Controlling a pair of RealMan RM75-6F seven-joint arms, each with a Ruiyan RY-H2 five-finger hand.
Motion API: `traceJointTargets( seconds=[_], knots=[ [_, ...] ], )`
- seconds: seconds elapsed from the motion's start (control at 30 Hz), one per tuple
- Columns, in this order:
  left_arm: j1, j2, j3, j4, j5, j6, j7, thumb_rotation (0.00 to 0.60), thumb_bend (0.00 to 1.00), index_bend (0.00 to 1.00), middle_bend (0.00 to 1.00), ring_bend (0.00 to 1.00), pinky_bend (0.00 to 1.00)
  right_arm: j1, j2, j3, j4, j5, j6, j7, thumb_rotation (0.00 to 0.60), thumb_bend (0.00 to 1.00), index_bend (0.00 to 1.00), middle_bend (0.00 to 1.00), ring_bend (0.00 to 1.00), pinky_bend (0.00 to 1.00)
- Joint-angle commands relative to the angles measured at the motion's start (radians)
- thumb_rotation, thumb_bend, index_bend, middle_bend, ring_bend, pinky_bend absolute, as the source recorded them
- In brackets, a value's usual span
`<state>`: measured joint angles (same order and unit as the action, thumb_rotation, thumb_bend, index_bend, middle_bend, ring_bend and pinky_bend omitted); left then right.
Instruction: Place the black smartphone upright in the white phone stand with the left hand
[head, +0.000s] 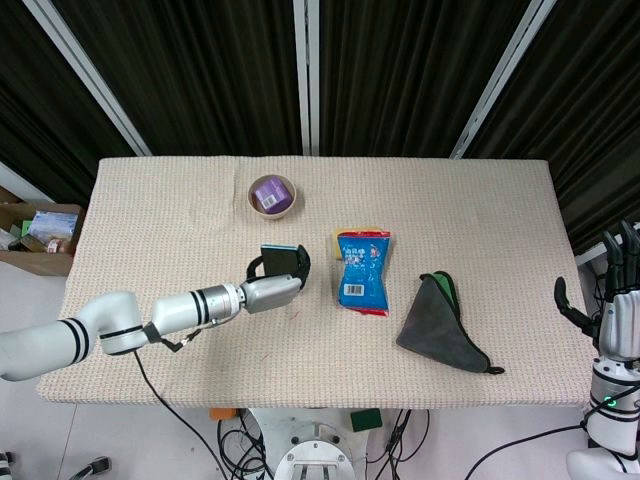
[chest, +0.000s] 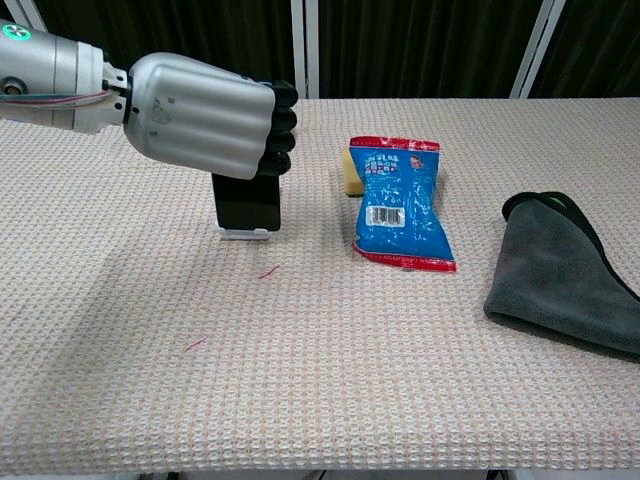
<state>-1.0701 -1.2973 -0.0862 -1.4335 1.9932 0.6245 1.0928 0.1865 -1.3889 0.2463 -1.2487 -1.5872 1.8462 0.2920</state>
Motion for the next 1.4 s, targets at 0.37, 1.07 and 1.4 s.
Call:
traceJointTargets(
  seconds=[0.37,1.07,1.4],
  knots=[
    [0.001,-0.006,0.017,0.017,-0.019,0.008,-0.012,0.600,0.42,0.63,0.63,0.55,0.58,0.004,0.000,0.005,0.003,0.006,-0.007,0.002,0.600,0.44,0.00,0.00,0.00,0.00],
    [0.036,0.016,-0.023,-0.042,-0.141,-0.050,0.096,0.600,0.14,0.04,0.13,0.11,0.26,0.006,0.006,0.006,-0.011,0.002,-0.007,-0.003,0.600,0.44,0.00,0.00,0.00,0.00],
    [0.072,0.036,-0.054,-0.080,-0.229,-0.045,0.167,0.600,0.09,0.00,0.01,0.01,0.17,0.006,0.010,0.005,-0.018,-0.001,-0.006,-0.003,0.600,0.44,0.00,0.00,0.00,0.00]
  ],
)
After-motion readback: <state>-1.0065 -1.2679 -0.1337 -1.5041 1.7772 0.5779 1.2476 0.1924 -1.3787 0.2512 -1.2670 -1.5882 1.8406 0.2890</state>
